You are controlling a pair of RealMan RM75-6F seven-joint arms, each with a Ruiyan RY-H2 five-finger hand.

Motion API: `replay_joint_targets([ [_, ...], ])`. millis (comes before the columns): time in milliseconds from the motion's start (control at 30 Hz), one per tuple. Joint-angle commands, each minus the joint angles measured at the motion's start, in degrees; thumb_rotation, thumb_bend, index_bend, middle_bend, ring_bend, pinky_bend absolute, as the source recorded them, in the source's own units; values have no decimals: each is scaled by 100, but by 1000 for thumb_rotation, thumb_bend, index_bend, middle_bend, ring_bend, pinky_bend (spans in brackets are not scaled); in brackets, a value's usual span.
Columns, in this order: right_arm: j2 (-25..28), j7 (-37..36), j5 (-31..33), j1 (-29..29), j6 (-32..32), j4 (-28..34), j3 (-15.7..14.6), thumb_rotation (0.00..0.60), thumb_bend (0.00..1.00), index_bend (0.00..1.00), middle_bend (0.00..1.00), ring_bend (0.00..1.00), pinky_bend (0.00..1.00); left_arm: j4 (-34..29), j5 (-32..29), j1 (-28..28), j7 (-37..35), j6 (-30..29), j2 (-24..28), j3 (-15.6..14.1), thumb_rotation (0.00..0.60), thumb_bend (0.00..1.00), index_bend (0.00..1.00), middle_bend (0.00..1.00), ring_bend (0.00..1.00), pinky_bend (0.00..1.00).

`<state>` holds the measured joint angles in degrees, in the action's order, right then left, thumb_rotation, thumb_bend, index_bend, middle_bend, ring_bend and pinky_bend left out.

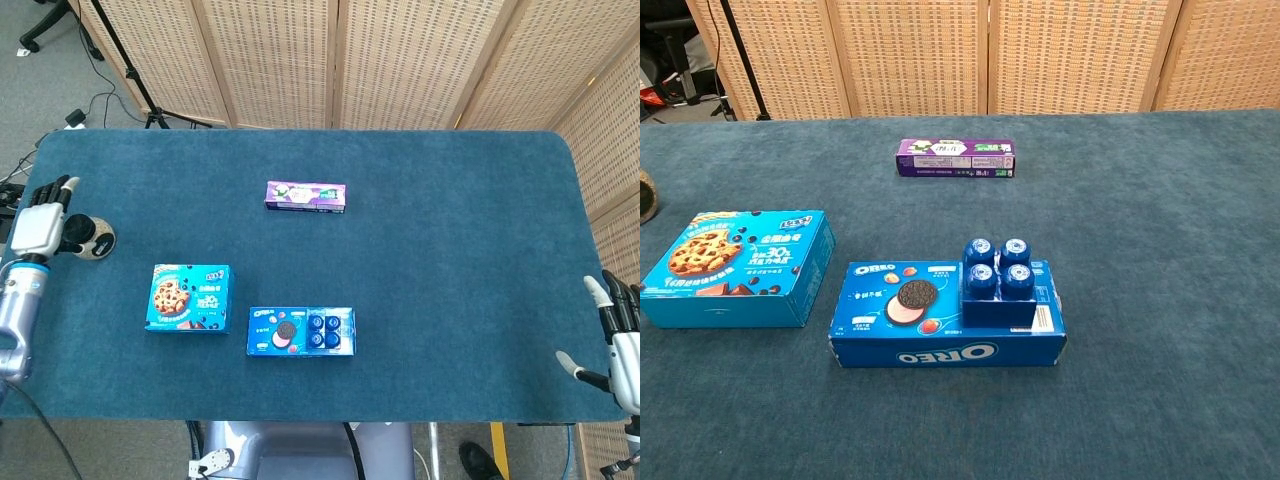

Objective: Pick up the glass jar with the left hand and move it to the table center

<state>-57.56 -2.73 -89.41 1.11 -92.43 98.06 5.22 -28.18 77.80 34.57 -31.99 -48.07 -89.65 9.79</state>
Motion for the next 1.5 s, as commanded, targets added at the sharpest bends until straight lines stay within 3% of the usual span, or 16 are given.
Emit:
replay_joint_targets([
  [33,-25,-35,-123,-21,-89,-50,-25,600,0,0,0,0,0,-971,117,-543,-705,-501,810,-138,600,0,0,0,0,0],
  [133,-32,-75,-228,-23,-123,-68,-55,600,0,0,0,0,0,-2280,159,-953,-1517,-741,1660,-224,600,13,0,0,0,0],
  [167,-26,-98,-291,-10,-121,-58,-72,600,0,0,0,0,0,-2942,29,-1149,-2253,-781,1987,-157,600,40,0,0,0,0],
  [233,-13,-124,-356,-1,-115,-52,-97,600,0,0,0,0,0,-3535,87,-1321,-2942,-793,2433,-198,600,83,0,0,0,0],
  [433,21,-191,-444,37,-86,-40,-120,600,0,0,0,0,0,-4188,-364,-1601,-3428,-559,2847,-162,600,87,0,0,0,0],
  [533,54,-259,-447,56,-63,-26,-120,600,0,0,0,0,0,-4332,-693,-1688,-3767,-347,2882,-50,600,149,0,0,0,0],
  [767,96,-350,-431,48,-79,-22,-124,600,0,0,0,0,0,-3983,-1169,-1571,-3698,242,2667,127,600,167,0,0,0,0],
  [967,97,-337,-410,56,-58,-16,-126,600,0,0,0,0,0,-3303,-1324,-1290,-3650,619,2155,351,600,163,0,0,0,0],
  [1167,77,-285,-370,55,-67,-13,-108,600,0,0,0,0,0,-2606,-1163,-995,-3649,1038,1730,399,600,166,0,0,0,0],
  [1500,55,-238,-324,60,-52,-19,-96,600,0,0,0,0,0,-1674,-686,-508,-4539,1802,1116,540,600,160,0,0,0,0],
])
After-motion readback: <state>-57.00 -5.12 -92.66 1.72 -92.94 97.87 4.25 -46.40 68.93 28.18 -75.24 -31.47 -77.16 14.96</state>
